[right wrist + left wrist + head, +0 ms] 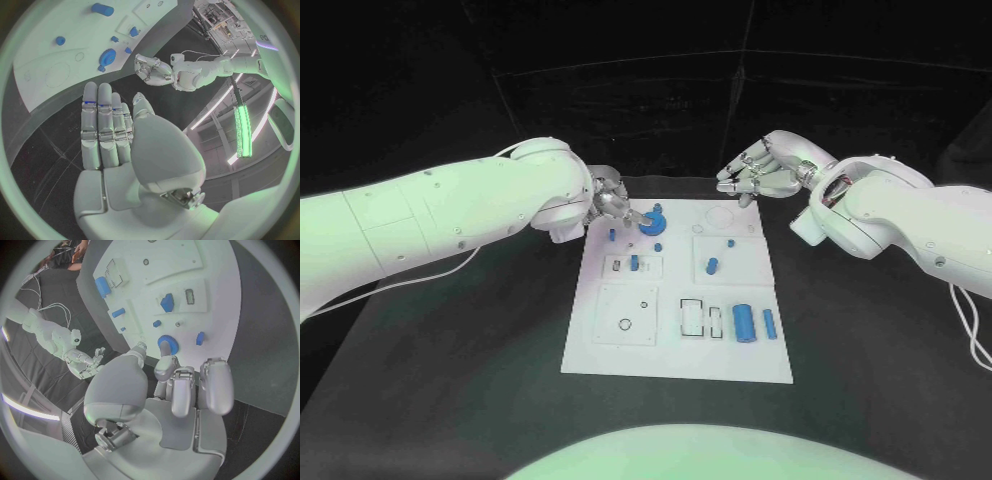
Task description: Assemble the parts on the task board
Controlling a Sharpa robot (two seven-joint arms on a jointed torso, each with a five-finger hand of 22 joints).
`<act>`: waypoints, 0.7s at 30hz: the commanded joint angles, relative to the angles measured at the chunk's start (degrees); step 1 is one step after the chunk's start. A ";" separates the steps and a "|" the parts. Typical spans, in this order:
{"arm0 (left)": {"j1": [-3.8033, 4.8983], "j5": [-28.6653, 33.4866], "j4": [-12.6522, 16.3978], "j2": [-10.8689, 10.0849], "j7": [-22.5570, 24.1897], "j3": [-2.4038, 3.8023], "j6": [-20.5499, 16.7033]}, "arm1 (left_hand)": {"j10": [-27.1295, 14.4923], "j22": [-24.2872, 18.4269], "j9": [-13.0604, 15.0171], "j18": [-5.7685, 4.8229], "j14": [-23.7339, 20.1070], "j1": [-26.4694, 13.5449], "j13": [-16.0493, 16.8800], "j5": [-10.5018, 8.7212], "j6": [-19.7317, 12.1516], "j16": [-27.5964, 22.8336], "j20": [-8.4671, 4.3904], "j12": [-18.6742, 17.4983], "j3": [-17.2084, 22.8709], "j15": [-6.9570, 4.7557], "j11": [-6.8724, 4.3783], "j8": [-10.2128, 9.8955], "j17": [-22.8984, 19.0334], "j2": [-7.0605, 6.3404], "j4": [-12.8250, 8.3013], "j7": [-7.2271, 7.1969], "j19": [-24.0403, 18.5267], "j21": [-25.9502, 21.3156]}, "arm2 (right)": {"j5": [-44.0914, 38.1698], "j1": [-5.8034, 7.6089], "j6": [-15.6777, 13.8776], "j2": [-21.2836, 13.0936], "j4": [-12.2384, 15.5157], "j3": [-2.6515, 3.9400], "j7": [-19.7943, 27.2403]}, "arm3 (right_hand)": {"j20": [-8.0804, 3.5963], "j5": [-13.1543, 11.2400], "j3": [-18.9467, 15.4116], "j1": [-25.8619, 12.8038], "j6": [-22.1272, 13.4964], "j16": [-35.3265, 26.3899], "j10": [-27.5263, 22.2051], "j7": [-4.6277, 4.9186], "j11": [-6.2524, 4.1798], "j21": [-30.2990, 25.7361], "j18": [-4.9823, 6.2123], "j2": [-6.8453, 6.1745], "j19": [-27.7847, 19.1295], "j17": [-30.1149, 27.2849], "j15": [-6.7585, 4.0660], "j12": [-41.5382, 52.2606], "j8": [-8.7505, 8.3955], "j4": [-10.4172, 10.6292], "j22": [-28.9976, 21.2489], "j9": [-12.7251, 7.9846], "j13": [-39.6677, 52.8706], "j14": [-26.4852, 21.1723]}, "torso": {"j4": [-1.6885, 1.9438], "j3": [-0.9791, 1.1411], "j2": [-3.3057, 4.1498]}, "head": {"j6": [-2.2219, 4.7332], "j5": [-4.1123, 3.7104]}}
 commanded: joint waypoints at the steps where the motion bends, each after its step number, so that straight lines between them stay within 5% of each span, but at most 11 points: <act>1: 0.95 2.13 -2.17 1.65 -3.08 -0.27 8.89 | -0.20 0.25 -0.33 0.00 6.04 -0.01 0.09 0.17 -0.15 0.18 0.46 -0.03 -0.29 0.47 0.33 -0.52 15.09 0.69 0.01 0.27 0.18 -0.18 | 0.16 0.11 0.07 0.11 0.00 0.03 0.13 | 0.43 0.31 -0.02 0.10 -0.09 -0.33 -0.36 0.40 -0.03 -0.23 0.69 -0.58 0.14 -0.05 0.22 -0.17 -0.25 0.36 -0.07 -0.05 -0.06 -0.20 | 0.07 -0.05 0.00 | -0.01 -0.13; 8: 2.12 2.47 -6.17 4.86 -4.02 -0.85 13.11 | 0.14 0.92 -1.12 -0.12 6.04 -1.03 0.47 0.14 0.91 0.18 0.67 0.34 -1.46 0.59 0.42 -1.76 15.09 0.88 0.67 0.32 0.46 0.29 | 0.16 0.12 0.05 0.18 -0.05 0.03 0.07 | 0.44 0.39 -0.01 0.14 -0.10 -0.34 -0.36 0.40 -0.03 -0.25 0.70 -0.57 0.15 -0.05 0.21 -0.16 -0.26 0.36 -0.08 -0.05 -0.06 -0.20 | 0.08 -0.07 0.04 | -0.24 -0.13; 21: 2.79 4.29 -12.84 10.07 -6.32 -2.24 19.57 | -0.35 1.09 -1.76 -0.16 6.04 -0.82 -0.07 0.16 0.99 0.18 0.79 -0.09 -1.98 0.73 0.61 -2.99 15.09 1.20 0.51 0.55 0.50 0.37 | 0.16 0.12 0.12 0.60 -0.16 0.03 0.08 | 0.44 0.62 0.00 0.16 -0.14 -0.36 -0.38 0.41 -0.02 -0.30 0.70 -0.58 0.18 -0.05 0.21 -0.15 -0.27 0.38 -0.11 -0.05 -0.07 -0.19 | -0.02 -0.04 -0.03 | -0.43 0.19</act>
